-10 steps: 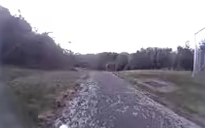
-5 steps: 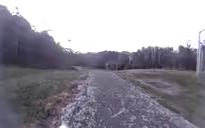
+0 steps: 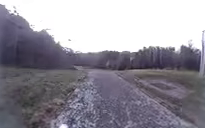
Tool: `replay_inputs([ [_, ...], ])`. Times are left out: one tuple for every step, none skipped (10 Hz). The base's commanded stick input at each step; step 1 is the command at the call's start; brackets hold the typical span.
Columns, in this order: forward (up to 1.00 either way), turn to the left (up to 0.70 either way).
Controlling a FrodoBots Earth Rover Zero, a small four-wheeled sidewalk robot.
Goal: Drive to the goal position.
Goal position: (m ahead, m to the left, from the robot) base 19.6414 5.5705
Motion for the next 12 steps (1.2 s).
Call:
replay_inputs([
  [0.70,0.00],
  [0.70,0.00],
  [0.70,0.00],
  [0.70,0.00],
  [0.70,0.00],
  [0.70,0.00],
  [0.70,0.00],
  [0.70,0.00],
  [0.70,0.00],
  [0.70,0.00],
  [0.70,0.00],
  [0.70,0.00],
])
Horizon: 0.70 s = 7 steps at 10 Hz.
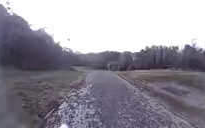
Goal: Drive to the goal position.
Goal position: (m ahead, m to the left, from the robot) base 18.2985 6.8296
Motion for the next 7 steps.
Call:
replay_inputs([
  [0.70,0.00],
  [0.70,0.00],
  [0.70,0.00],
  [0.70,0.00],
  [0.70,0.00],
  [0.70,0.00],
  [0.70,0.00],
])
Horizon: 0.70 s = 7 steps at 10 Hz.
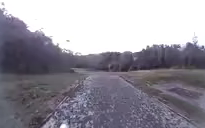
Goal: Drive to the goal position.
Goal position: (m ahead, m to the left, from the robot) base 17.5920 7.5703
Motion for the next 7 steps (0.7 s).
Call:
replay_inputs([
  [0.70,0.00],
  [0.70,0.00],
  [0.70,0.00],
  [0.70,0.00],
  [0.70,0.00],
  [0.70,0.00],
  [0.70,0.00],
])
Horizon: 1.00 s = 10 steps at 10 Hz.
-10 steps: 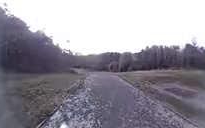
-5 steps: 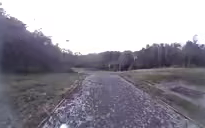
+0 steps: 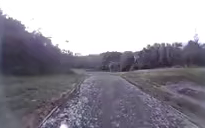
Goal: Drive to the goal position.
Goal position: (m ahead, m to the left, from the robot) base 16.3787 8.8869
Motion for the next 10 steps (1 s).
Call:
replay_inputs([
  [0.70,0.00],
  [0.70,0.00],
  [0.70,0.00],
  [0.70,0.00],
  [0.70,0.00],
  [0.70,0.00],
  [0.70,0.00],
  [0.70,0.00],
  [0.70,0.00],
  [0.70,0.00],
])
